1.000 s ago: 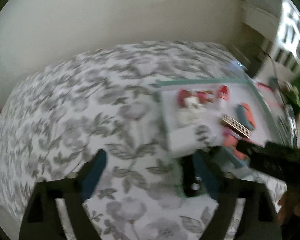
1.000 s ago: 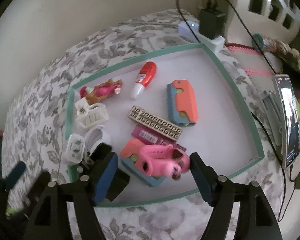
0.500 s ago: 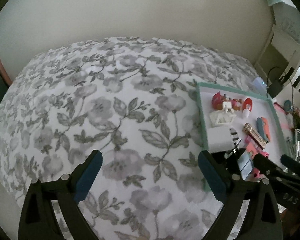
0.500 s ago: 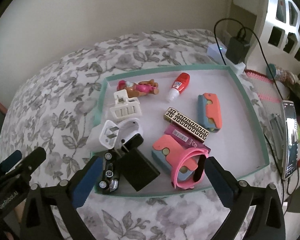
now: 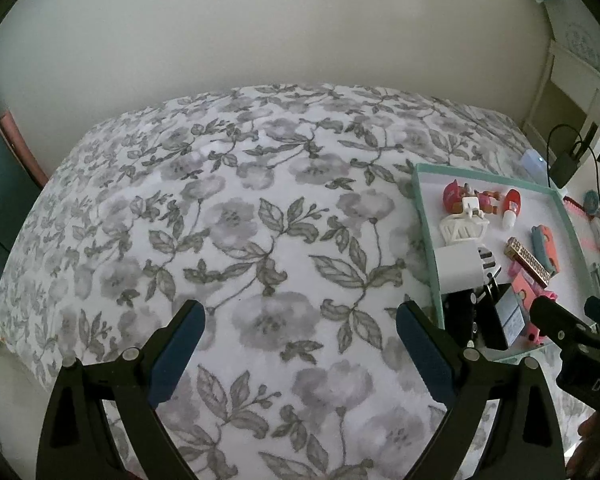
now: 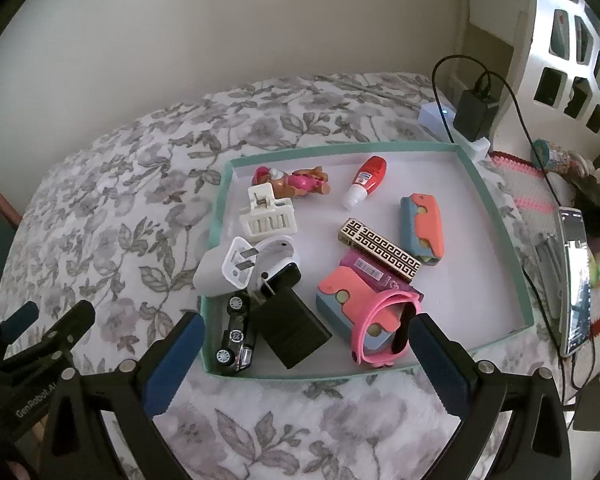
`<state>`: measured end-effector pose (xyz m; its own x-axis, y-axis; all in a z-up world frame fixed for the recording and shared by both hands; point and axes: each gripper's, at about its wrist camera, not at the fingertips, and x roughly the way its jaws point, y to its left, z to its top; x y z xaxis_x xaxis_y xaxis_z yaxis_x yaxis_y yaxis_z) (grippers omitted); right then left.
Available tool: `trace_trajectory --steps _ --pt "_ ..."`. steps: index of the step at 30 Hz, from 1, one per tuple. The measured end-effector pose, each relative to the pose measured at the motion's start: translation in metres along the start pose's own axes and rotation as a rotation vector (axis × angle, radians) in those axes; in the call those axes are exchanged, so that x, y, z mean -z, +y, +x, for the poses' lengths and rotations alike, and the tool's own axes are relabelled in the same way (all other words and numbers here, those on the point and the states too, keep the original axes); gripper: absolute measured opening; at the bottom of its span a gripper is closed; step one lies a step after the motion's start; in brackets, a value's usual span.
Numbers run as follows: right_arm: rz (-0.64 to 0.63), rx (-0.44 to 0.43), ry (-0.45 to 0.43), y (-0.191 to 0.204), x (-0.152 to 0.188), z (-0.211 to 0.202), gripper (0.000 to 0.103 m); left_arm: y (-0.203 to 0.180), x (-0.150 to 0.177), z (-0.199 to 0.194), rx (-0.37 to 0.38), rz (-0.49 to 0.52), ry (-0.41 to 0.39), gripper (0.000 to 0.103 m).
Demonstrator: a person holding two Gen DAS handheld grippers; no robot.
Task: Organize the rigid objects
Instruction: 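Lower the band and charger into the tray and open both grippers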
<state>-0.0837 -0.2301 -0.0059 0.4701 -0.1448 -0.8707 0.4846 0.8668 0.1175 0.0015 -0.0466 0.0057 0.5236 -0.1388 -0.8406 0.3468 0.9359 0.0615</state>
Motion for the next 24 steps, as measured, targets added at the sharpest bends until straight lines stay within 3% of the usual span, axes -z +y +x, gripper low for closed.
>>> trace_trajectory --steps 24 --pt "-0.012 0.001 -0.011 0.0036 -0.001 -0.004 0.103 0.0079 0.0011 -0.0079 0.002 -0.029 -0.025 0.096"
